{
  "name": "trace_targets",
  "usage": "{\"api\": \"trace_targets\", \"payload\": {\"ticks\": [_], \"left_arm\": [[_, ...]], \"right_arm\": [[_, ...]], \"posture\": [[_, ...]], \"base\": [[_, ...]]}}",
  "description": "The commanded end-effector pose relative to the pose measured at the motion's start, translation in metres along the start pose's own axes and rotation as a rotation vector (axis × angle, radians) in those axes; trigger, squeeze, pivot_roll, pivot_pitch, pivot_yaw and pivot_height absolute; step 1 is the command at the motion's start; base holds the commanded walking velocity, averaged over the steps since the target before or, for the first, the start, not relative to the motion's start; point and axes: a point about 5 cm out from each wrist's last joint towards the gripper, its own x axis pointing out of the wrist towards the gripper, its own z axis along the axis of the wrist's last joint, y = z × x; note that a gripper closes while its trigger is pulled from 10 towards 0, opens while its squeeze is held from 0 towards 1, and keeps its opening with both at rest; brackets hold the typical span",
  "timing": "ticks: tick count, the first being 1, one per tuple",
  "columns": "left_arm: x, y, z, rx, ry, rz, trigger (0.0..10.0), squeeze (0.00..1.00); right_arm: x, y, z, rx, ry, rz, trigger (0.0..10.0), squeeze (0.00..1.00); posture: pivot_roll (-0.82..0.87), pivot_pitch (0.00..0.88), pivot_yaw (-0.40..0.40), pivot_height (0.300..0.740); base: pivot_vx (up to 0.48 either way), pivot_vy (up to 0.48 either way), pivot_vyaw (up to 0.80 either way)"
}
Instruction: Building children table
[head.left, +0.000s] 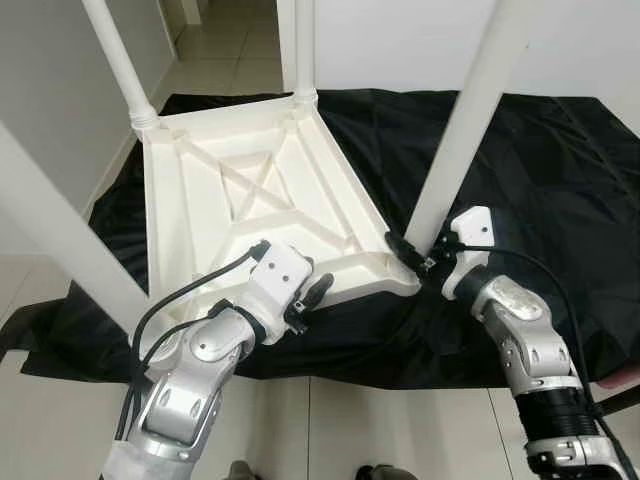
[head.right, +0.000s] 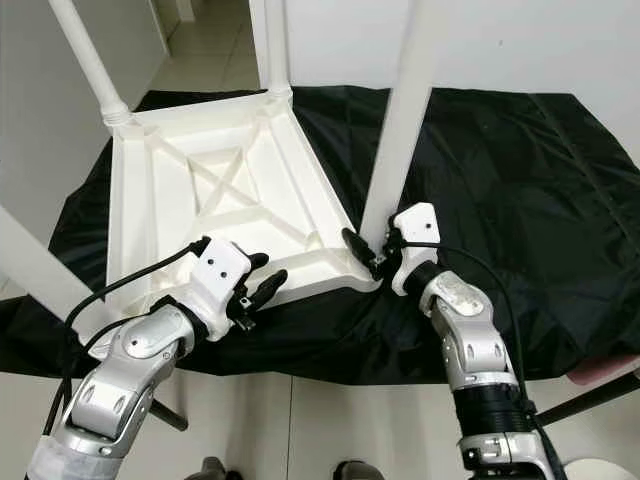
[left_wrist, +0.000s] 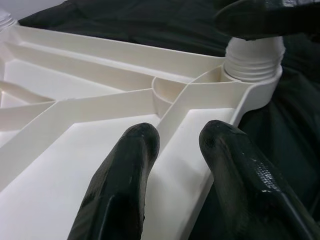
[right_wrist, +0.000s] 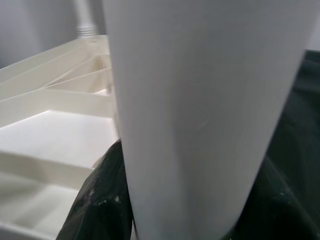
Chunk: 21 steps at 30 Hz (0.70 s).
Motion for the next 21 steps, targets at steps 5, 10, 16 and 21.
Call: {"api": "trace_targets", "payload": {"ticks": [5, 10, 16, 21], "left_arm": [[-0.001, 0.002, -0.005, -0.049, 0.019, 0.067, 10.0, 0.00], [-0.003, 0.004, -0.006, -0.059, 0.019, 0.084, 10.0, 0.00], [-0.005, 0.002, -0.005, -0.041, 0.006, 0.060, 10.0, 0.00], [-0.010, -0.007, 0.003, -0.018, -0.046, -0.017, 10.0, 0.00]], "right_arm": [[-0.010, 0.001, -0.009, 0.036, 0.065, -0.202, 10.0, 0.00], [-0.009, 0.019, -0.008, 0.133, 0.089, -0.418, 10.0, 0.00], [-0.006, 0.036, 0.002, 0.191, 0.010, -0.449, 10.0, 1.00], [-0.006, 0.038, 0.008, 0.194, -0.031, -0.394, 10.0, 1.00]], "posture": [[-0.17, 0.150, 0.028, 0.740], [-0.17, 0.147, 0.020, 0.740], [-0.15, 0.149, 0.021, 0.740], [-0.15, 0.155, 0.021, 0.740]], "base": [[0.000, 0.000, 0.00], [0.000, 0.000, 0.00], [0.000, 0.000, 0.00], [0.000, 0.000, 0.00]]}}
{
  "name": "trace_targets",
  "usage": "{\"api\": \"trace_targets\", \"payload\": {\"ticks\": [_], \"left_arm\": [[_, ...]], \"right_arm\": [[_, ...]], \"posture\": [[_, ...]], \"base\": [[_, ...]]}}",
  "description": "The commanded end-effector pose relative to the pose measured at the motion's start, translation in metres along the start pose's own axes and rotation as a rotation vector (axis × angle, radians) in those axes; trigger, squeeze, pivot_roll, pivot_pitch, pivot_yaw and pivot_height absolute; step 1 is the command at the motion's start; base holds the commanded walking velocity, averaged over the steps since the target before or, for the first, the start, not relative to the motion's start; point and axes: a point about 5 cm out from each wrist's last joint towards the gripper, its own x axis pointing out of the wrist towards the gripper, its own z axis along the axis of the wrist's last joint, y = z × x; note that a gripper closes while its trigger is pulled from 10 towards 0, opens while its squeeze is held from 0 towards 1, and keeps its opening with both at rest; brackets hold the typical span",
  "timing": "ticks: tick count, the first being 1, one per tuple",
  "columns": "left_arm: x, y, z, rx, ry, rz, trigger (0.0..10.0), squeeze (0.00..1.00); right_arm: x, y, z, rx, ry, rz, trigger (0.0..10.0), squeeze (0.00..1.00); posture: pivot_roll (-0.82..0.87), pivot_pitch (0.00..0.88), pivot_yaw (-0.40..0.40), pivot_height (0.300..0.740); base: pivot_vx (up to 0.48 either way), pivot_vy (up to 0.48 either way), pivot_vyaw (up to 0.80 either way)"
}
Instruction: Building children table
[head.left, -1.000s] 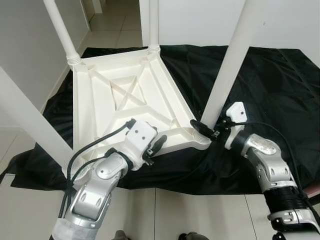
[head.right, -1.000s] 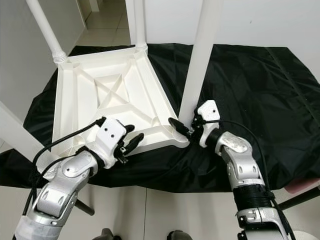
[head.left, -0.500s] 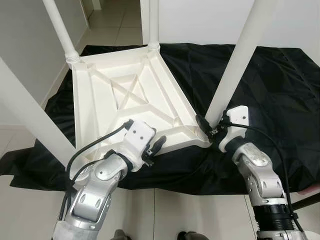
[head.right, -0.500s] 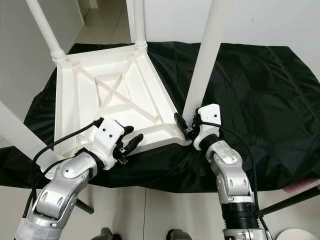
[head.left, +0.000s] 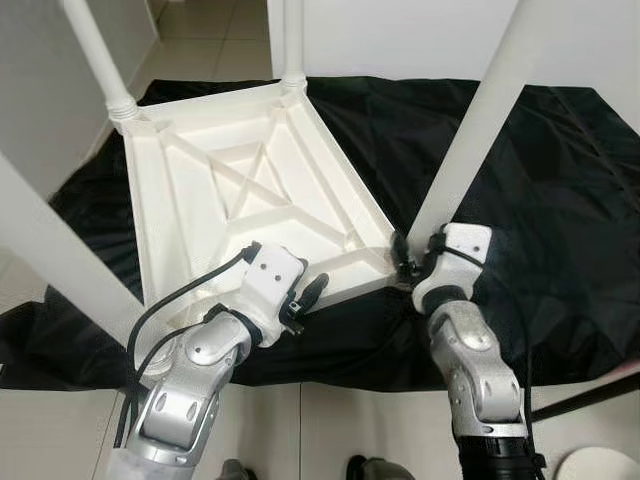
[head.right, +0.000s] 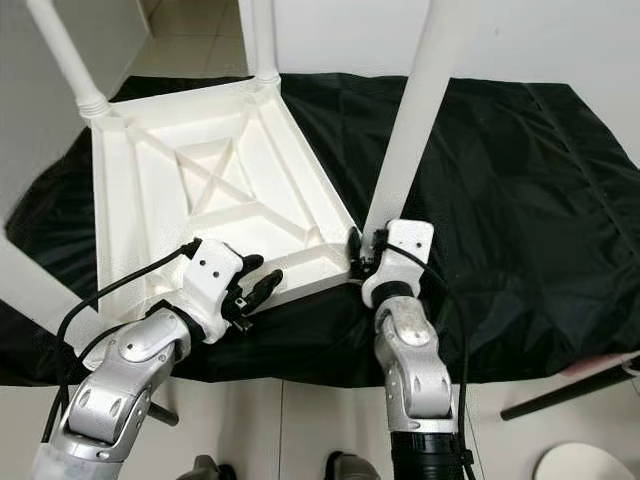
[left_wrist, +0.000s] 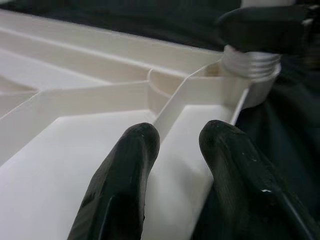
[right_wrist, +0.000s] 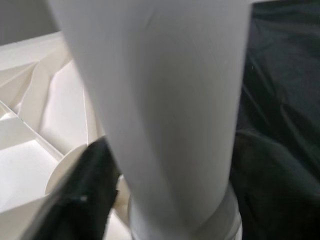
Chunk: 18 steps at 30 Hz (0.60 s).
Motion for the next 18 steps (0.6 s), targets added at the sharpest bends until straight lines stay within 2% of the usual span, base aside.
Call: {"api": "trace_targets", "payload": {"ticks": [1, 3, 5, 6, 8, 9, 10, 11, 13, 14, 16, 18], "left_arm": [[-0.001, -0.005, 0.002, 0.010, -0.016, -0.025, 10.0, 0.00], [-0.001, -0.006, 0.003, 0.014, -0.021, -0.040, 10.0, 0.00], [0.000, -0.007, 0.004, 0.015, -0.030, -0.071, 10.0, 0.00], [0.000, -0.008, 0.002, 0.028, -0.020, -0.077, 10.0, 0.00], [-0.001, -0.008, 0.000, 0.036, -0.013, -0.084, 10.0, 0.00], [-0.001, -0.009, -0.001, 0.046, -0.008, -0.088, 10.0, 0.00], [0.000, -0.010, -0.002, 0.052, -0.007, -0.091, 10.0, 0.00], [0.002, -0.012, -0.002, 0.052, -0.001, -0.097, 10.0, 0.00], [0.007, -0.017, -0.003, 0.047, 0.025, -0.109, 10.0, 0.00], [0.007, -0.017, -0.003, 0.047, 0.025, -0.109, 10.0, 0.00], [0.012, -0.021, -0.001, 0.048, 0.027, -0.111, 10.0, 0.00], [0.012, -0.022, 0.000, 0.054, 0.023, -0.109, 10.0, 0.00]], "right_arm": [[-0.001, -0.002, 0.005, 0.014, -0.024, 0.017, 10.0, 1.00], [0.000, -0.005, 0.007, -0.001, -0.030, 0.047, 10.0, 1.00], [0.004, -0.010, 0.012, 0.011, -0.028, 0.154, 10.0, 1.00], [0.006, -0.013, 0.013, 0.004, -0.021, 0.211, 10.0, 0.83], [0.008, -0.016, 0.015, -0.022, -0.020, 0.254, 10.0, 0.83], [0.009, -0.019, 0.016, -0.059, -0.019, 0.292, 10.0, 0.03], [0.009, -0.020, 0.016, -0.074, -0.004, 0.358, 10.0, 0.00], [0.009, -0.025, 0.016, -0.133, -0.009, 0.428, 10.0, 0.00], [0.011, -0.034, 0.015, -0.181, 0.031, 0.579, 10.0, 0.00], [0.011, -0.034, 0.015, -0.181, 0.031, 0.579, 10.0, 0.00], [0.021, -0.047, 0.018, -0.221, 0.054, 0.650, 10.0, 0.00], [0.024, -0.050, 0.019, -0.240, 0.055, 0.667, 10.0, 0.00]], "posture": [[-0.14, 0.155, 0.015, 0.740], [-0.14, 0.158, 0.013, 0.740], [-0.13, 0.163, 0.011, 0.740], [-0.13, 0.163, 0.011, 0.740], [-0.13, 0.162, 0.011, 0.740], [-0.13, 0.163, 0.011, 0.740], [-0.13, 0.158, 0.013, 0.740], [-0.12, 0.153, 0.017, 0.740], [-0.12, 0.150, 0.026, 0.740], [-0.12, 0.150, 0.026, 0.740], [-0.11, 0.149, 0.030, 0.740], [-0.11, 0.149, 0.030, 0.740]], "base": [[0.000, 0.000, 0.00], [0.000, 0.000, 0.00], [0.000, 0.000, 0.00], [0.000, 0.000, 0.00], [0.000, 0.000, 0.00], [0.000, 0.000, 0.00], [0.000, 0.000, 0.00], [0.000, 0.000, 0.00], [0.000, 0.000, 0.00], [0.000, 0.000, 0.00], [0.000, 0.000, 0.00], [0.000, 0.000, 0.00]]}}
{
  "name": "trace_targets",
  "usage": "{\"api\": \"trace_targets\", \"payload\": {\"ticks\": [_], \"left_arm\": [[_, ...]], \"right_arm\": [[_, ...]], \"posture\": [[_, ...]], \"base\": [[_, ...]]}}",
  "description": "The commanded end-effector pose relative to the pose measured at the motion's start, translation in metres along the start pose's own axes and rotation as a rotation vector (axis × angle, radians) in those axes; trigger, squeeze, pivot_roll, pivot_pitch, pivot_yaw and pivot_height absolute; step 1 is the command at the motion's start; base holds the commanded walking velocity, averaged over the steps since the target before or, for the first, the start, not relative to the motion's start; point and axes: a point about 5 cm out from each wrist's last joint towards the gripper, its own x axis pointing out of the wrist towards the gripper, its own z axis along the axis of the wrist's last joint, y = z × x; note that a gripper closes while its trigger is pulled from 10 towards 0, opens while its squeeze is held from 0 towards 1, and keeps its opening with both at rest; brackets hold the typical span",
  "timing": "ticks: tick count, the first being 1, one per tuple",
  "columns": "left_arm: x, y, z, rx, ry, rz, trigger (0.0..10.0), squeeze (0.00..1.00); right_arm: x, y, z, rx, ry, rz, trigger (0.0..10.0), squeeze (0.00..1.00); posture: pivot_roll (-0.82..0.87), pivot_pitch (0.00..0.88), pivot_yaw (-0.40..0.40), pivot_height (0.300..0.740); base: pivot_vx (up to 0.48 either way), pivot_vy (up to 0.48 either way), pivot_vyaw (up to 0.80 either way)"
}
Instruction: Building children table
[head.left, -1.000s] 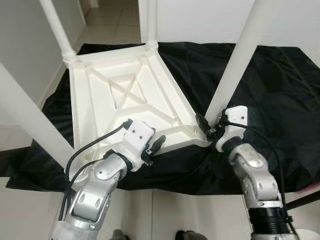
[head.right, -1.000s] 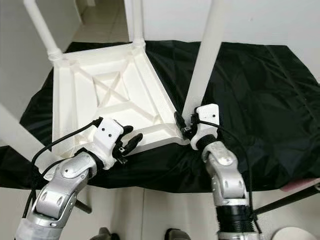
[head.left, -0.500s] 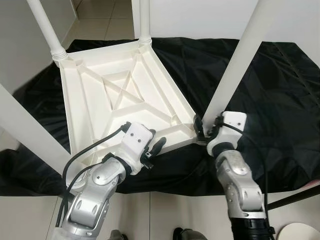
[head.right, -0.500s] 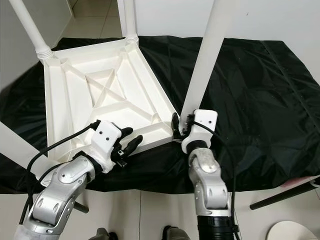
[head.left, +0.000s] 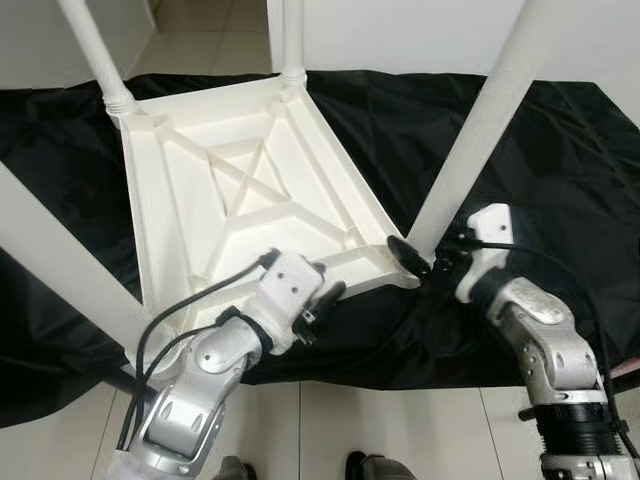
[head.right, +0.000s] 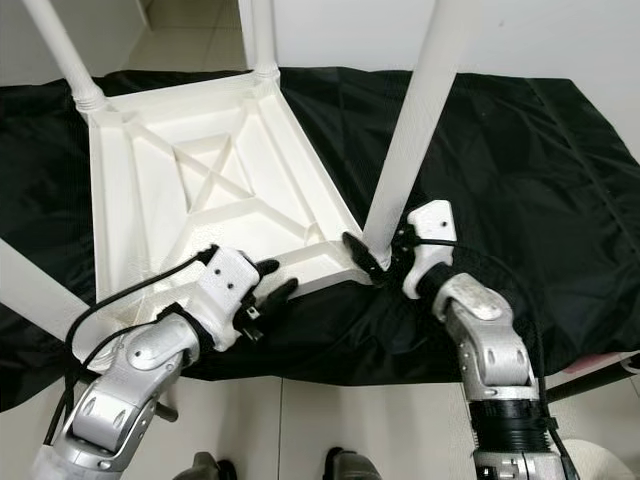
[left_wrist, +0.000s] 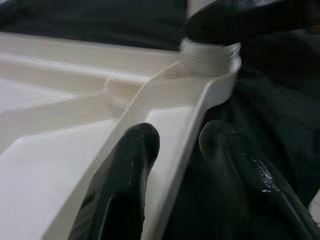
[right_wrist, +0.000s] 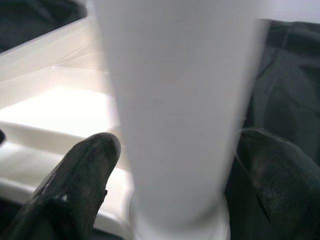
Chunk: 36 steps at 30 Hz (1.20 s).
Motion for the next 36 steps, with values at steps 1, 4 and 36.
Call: {"api": "trace_targets", "payload": {"ticks": [1, 4, 36], "left_arm": [[0.001, -0.001, -0.005, -0.019, 0.040, -0.006, 10.0, 0.00], [0.003, 0.001, -0.004, -0.013, 0.041, 0.004, 10.0, 0.00], [-0.003, 0.026, -0.004, 0.008, -0.010, 0.111, 10.0, 0.00]], "right_arm": [[0.002, 0.000, -0.004, -0.017, 0.011, 0.067, 10.0, 0.00], [0.009, -0.004, -0.008, -0.026, 0.042, 0.100, 10.0, 0.00], [0.032, 0.050, -0.034, 0.101, 0.060, -0.324, 10.0, 0.00]], "posture": [[-0.12, 0.151, 0.032, 0.740], [-0.11, 0.153, 0.030, 0.740], [-0.05, 0.167, 0.000, 0.740]], "base": [[0.000, 0.000, 0.00], [0.000, 0.000, 0.00], [0.000, 0.000, 0.00]]}}
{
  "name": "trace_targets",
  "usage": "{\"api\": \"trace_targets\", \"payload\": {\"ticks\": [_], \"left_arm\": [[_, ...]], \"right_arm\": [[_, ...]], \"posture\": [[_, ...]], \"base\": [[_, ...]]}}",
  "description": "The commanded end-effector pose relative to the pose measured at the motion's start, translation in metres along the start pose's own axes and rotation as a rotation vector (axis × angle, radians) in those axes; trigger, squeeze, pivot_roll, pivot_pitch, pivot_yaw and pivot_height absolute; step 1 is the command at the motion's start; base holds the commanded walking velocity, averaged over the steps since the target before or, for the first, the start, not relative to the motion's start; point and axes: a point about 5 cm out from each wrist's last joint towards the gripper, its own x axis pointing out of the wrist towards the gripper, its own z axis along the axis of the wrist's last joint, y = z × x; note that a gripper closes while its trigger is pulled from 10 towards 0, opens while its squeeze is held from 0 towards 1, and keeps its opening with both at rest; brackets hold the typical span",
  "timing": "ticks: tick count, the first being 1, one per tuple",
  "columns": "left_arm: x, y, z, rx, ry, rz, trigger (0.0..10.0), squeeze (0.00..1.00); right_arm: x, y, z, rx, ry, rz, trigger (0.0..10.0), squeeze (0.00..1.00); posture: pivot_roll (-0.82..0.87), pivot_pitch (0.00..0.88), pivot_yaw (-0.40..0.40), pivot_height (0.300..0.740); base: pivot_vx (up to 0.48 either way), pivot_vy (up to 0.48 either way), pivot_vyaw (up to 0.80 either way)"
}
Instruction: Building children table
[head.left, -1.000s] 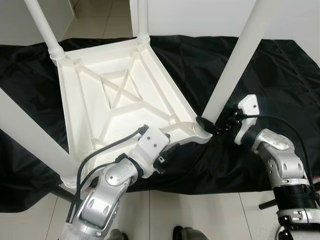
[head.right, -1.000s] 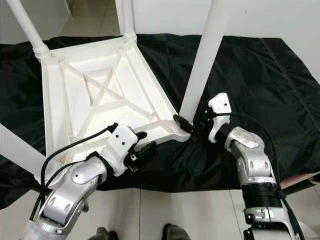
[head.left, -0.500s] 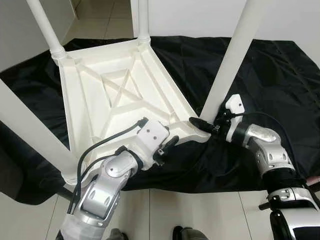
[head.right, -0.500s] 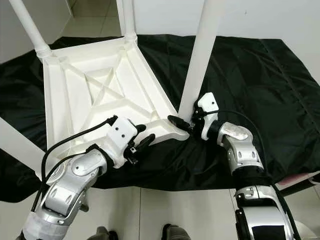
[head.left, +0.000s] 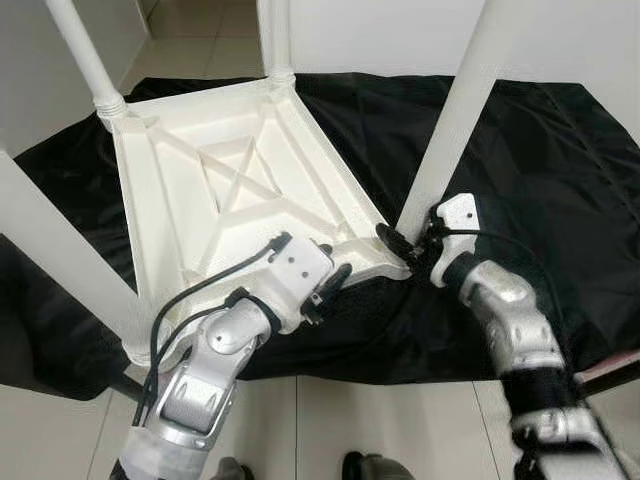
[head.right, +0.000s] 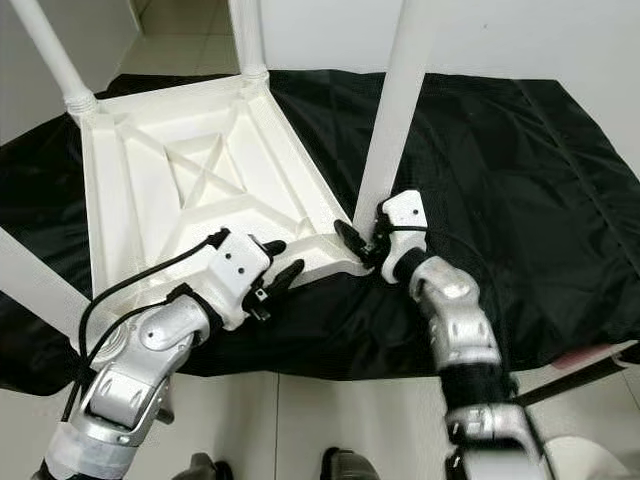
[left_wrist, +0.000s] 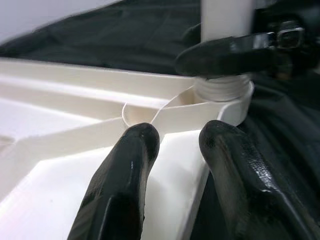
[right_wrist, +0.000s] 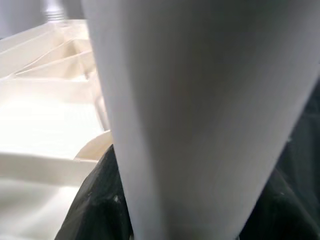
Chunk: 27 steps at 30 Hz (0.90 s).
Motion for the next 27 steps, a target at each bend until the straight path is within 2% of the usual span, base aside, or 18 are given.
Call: {"api": "trace_targets", "payload": {"ticks": [1, 4, 6, 9, 11, 12, 17, 20, 24, 26, 27], "left_arm": [[-0.006, 0.003, -0.006, -0.035, 0.023, 0.048, 10.0, 0.00], [-0.011, 0.007, -0.009, -0.058, 0.027, 0.079, 10.0, 0.00], [-0.011, 0.007, -0.009, -0.052, 0.027, 0.084, 10.0, 0.00], [-0.015, 0.013, -0.011, -0.063, 0.042, 0.107, 10.0, 0.00], [-0.016, 0.015, -0.012, -0.069, 0.045, 0.119, 10.0, 0.00], [-0.016, 0.016, -0.012, -0.075, 0.045, 0.122, 10.0, 0.00], [-0.016, 0.016, -0.008, -0.063, 0.032, 0.123, 10.0, 0.00], [-0.015, 0.015, -0.005, -0.058, 0.022, 0.130, 10.0, 0.00], [-0.013, 0.015, -0.001, -0.058, 0.004, 0.136, 10.0, 0.00], [-0.013, 0.015, -0.001, -0.064, 0.001, 0.145, 10.0, 0.00], [-0.012, 0.014, -0.001, -0.070, 0.002, 0.150, 10.0, 0.00]], "right_arm": [[-0.006, 0.012, -0.018, 0.004, 0.091, -0.108, 10.0, 0.00], [-0.013, 0.019, -0.018, 0.001, 0.089, -0.268, 10.0, 0.00], [-0.014, 0.021, -0.017, -0.002, 0.085, -0.296, 10.0, 0.00], [-0.013, 0.041, -0.023, 0.061, 0.114, -0.297, 10.0, 0.00], [-0.013, 0.044, -0.022, 0.063, 0.113, -0.288, 10.0, 0.00], [-0.012, 0.044, -0.021, 0.048, 0.104, -0.289, 10.0, 1.00], [-0.014, 0.035, -0.013, 0.088, 0.054, -0.313, 10.0, 1.00], [-0.016, 0.030, -0.002, 0.132, -0.023, -0.310, 10.0, 1.00], [-0.018, 0.028, -0.003, 0.170, -0.033, -0.309, 10.0, 1.00], [-0.018, 0.027, -0.003, 0.203, -0.035, -0.298, 10.0, 1.00], [-0.017, 0.029, -0.003, 0.234, -0.041, -0.241, 10.0, 0.98]], "posture": [[-0.05, 0.168, -0.003, 0.740], [-0.05, 0.171, -0.002, 0.740], [-0.05, 0.171, -0.002, 0.740], [-0.05, 0.168, 0.008, 0.740], [-0.05, 0.165, 0.010, 0.740], [-0.05, 0.165, 0.010, 0.740], [-0.04, 0.162, 0.005, 0.740], [-0.04, 0.151, 0.008, 0.740], [-0.04, 0.151, -0.002, 0.740], [-0.04, 0.141, 0.004, 0.740], [-0.03, 0.134, -0.004, 0.740]], "base": [[0.000, 0.000, 0.00], [0.000, 0.000, 0.00], [0.000, 0.000, 0.00], [0.000, 0.000, 0.00], [0.000, 0.000, 0.00], [0.000, 0.000, 0.00], [0.000, 0.000, 0.00], [0.000, 0.000, 0.00], [0.000, 0.000, 0.00], [0.000, 0.000, 0.00], [0.000, 0.000, 0.00]]}}
